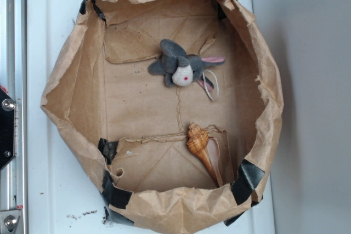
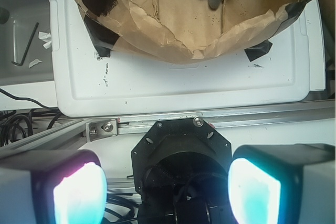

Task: Grab the gray animal.

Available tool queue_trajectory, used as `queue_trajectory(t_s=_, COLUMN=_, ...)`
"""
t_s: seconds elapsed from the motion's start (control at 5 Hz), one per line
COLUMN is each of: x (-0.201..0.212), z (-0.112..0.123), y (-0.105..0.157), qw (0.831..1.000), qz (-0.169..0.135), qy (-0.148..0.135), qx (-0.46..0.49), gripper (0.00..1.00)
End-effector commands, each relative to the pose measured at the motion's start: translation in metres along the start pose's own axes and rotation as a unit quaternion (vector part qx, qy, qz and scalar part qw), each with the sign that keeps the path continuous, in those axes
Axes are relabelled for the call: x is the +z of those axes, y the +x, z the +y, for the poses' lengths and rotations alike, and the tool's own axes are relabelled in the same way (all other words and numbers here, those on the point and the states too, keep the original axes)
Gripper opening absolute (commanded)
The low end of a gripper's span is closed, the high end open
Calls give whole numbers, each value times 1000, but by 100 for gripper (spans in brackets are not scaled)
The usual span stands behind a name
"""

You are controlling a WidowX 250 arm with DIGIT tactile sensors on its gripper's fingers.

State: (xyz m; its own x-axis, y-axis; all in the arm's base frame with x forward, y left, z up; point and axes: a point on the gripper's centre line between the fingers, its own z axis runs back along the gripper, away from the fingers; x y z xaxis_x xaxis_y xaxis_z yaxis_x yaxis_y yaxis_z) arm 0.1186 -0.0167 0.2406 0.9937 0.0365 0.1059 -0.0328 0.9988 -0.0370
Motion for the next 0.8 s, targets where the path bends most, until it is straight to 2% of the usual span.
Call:
queue_trajectory(t_s=0.0, x=0, z=0, y=0, qw=1000, qz=0, qy=0, qx=0, gripper=100)
queue_trajectory(t_s=0.2, x=0, z=3, y=50, qw=996, qz=-55, qy=-24, qx=70, gripper=100)
queue_trajectory(t_s=0.4, x=-8, z=11, y=99, qw=992, qz=-78, qy=-22, qx=97, gripper=100)
queue_trajectory(t_s=0.6, x=-27, z=26, y=146, qw=987, qz=-122, qy=-27, qx=105, gripper=100)
